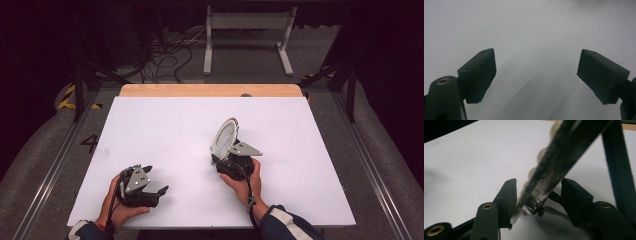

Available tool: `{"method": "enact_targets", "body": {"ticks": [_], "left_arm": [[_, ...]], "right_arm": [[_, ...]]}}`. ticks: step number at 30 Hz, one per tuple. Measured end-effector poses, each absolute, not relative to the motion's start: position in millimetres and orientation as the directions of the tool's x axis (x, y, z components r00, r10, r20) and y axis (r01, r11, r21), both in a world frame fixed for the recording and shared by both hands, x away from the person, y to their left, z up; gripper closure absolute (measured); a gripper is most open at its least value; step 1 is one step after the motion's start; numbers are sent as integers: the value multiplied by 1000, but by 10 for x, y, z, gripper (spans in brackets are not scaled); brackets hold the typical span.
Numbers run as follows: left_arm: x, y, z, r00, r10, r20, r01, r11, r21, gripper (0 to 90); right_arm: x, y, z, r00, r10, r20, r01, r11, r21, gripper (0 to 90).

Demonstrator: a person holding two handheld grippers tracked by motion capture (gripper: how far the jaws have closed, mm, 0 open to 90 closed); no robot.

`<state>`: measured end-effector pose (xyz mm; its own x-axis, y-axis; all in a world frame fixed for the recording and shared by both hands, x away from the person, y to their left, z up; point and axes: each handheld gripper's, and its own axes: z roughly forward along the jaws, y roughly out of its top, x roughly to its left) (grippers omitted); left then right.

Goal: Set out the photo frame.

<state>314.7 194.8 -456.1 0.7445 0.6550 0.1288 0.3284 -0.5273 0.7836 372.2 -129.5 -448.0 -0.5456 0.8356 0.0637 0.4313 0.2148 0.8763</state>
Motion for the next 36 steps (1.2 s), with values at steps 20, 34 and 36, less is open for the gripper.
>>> {"method": "enact_targets", "body": {"ticks": [20, 34, 36], "left_arm": [[3143, 1911, -4538, 757, 634, 159, 304, -557, 773, 160], [3125, 1896, -4537, 758, 627, 182, 290, -574, 766, 160], [3128, 1885, -4542, 760, 624, 183, 289, -575, 765, 160]], "right_arm": [[3575, -1563, -4401, -611, 788, 73, 446, 266, 854, 681], [3713, -1527, -4497, -610, 786, 101, 448, 238, 862, 578], [3731, -1535, -4503, -618, 778, 110, 446, 231, 865, 603]]}}
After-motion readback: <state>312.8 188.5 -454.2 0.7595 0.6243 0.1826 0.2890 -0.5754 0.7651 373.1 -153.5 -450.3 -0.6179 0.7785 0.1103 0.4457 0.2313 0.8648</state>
